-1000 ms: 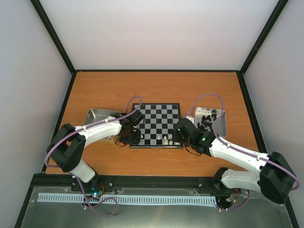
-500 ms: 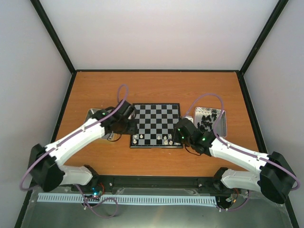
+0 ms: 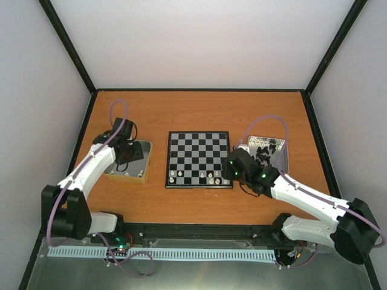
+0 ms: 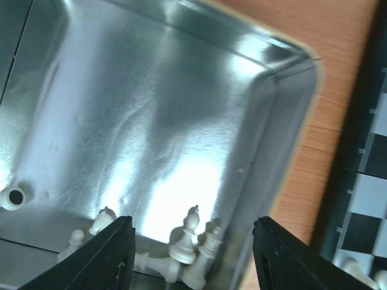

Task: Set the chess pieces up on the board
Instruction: Adjust the storage box at the center of the board.

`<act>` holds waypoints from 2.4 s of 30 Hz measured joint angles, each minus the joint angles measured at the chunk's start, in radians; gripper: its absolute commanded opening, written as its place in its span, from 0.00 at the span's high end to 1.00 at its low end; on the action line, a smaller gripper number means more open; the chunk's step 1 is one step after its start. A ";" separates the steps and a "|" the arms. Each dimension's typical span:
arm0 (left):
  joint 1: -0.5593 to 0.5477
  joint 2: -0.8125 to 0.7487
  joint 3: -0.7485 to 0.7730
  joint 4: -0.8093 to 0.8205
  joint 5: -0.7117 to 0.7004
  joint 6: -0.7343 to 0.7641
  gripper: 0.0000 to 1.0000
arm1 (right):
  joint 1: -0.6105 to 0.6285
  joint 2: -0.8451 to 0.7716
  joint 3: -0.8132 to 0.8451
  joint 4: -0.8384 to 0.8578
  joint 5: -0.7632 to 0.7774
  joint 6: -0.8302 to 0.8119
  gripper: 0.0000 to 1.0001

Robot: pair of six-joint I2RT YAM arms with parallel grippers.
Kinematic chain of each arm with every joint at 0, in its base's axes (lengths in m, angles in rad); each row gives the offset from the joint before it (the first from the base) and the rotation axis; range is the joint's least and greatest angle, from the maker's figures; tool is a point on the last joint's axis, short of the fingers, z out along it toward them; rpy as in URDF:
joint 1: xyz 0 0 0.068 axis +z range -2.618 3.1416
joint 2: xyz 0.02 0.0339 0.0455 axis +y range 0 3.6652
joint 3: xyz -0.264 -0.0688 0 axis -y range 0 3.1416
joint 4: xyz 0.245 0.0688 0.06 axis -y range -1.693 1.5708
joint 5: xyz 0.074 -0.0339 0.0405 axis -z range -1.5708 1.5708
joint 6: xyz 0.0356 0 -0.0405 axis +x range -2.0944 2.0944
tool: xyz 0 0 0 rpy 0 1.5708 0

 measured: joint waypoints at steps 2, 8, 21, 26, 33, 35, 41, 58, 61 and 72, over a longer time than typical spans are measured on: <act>0.045 0.043 -0.006 0.005 0.019 0.010 0.48 | -0.027 0.026 0.029 -0.010 0.032 -0.013 0.53; 0.103 0.094 -0.023 -0.026 0.013 -0.007 0.40 | -0.100 0.095 0.109 -0.045 0.097 -0.058 0.53; 0.107 0.227 -0.021 -0.160 0.029 -0.052 0.40 | -0.124 0.141 0.141 -0.209 0.216 -0.167 0.57; 0.107 0.226 -0.017 -0.173 0.083 -0.050 0.42 | -0.124 0.170 0.139 -0.216 0.217 -0.187 0.57; 0.107 0.163 0.023 -0.204 0.049 -0.068 0.27 | -0.124 0.195 0.156 -0.193 0.212 -0.232 0.57; 0.109 0.127 0.049 -0.217 0.019 -0.100 0.23 | -0.124 0.206 0.174 -0.180 0.207 -0.242 0.57; 0.149 0.009 0.045 -0.240 -0.010 -0.225 0.17 | -0.124 0.221 0.207 -0.144 0.193 -0.263 0.57; 0.157 0.014 -0.148 -0.169 0.039 -0.315 0.70 | -0.124 0.234 0.214 -0.139 0.188 -0.266 0.58; 0.158 0.029 -0.134 -0.164 0.032 -0.281 0.81 | -0.124 0.231 0.214 -0.142 0.193 -0.260 0.58; 0.161 0.080 -0.081 -0.120 -0.026 -0.120 0.89 | -0.124 0.220 0.214 -0.156 0.205 -0.258 0.58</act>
